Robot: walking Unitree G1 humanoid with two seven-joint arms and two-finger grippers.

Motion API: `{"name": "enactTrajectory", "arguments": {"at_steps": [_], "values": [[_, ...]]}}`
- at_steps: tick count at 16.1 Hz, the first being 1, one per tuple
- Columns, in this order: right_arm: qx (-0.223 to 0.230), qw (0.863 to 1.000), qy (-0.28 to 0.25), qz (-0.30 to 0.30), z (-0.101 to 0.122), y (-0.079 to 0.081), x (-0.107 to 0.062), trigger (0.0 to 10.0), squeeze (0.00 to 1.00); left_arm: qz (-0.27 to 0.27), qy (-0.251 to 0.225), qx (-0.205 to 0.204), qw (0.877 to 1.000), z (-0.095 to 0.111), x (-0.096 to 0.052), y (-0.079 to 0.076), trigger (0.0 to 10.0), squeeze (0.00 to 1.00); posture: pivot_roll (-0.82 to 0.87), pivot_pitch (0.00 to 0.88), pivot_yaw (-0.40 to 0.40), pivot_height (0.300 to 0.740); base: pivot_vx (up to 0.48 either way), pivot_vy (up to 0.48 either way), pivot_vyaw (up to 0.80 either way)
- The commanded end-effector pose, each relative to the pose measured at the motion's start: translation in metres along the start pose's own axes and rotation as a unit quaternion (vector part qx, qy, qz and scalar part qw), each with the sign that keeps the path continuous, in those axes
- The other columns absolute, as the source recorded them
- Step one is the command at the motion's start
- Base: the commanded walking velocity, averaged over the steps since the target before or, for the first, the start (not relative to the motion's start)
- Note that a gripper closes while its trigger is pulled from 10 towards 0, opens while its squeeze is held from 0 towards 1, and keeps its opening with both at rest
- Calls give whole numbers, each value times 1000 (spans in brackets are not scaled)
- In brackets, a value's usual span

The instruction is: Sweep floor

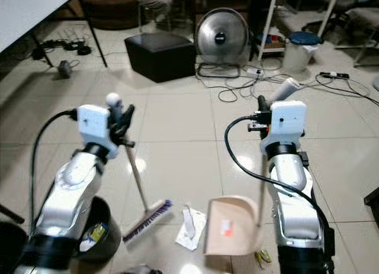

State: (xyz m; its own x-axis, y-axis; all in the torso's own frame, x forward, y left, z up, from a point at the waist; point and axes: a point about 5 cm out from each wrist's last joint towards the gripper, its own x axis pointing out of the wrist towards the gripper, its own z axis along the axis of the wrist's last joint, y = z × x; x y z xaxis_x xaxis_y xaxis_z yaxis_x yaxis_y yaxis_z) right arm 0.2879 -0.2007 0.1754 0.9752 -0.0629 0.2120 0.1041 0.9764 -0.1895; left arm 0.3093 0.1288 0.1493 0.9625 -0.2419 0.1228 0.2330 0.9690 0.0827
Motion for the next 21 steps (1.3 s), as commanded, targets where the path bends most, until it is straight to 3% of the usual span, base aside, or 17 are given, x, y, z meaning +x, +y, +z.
{"name": "enactTrajectory", "arguments": {"at_steps": [1,5,7,10,15,19,21], "values": [[-16,999,-32,-12,8,-7,6,10000,0,14,-26,14,999,8,8,0,10000,0,-70,98,67,740,0,0,0],[-38,998,-51,5,4,-8,17,10000,0,62,-43,6,997,9,19,6,10000,0,-57,145,35,740,0,0,0],[-69,996,-57,22,-6,-7,26,10000,0,78,-40,22,996,5,26,10,10000,0,-23,191,33,740,0,0,0],[-110,991,-63,30,-17,-12,34,10000,0,87,-57,-8,995,4,25,11,10000,0,49,232,59,740,0,0,0],[-132,987,-95,13,-24,-16,43,10000,0,86,-92,1,992,13,27,11,10000,0,134,308,108,740,0,0,0],[-136,982,-128,36,-29,18,48,10000,0,86,-110,-7,990,14,33,10,10000,0,173,343,127,740,0,0,0],[-114,983,-136,47,-33,31,45,10000,0,82,-113,-10,990,15,36,7,10000,0,185,332,143,740,0,0,0]]}}
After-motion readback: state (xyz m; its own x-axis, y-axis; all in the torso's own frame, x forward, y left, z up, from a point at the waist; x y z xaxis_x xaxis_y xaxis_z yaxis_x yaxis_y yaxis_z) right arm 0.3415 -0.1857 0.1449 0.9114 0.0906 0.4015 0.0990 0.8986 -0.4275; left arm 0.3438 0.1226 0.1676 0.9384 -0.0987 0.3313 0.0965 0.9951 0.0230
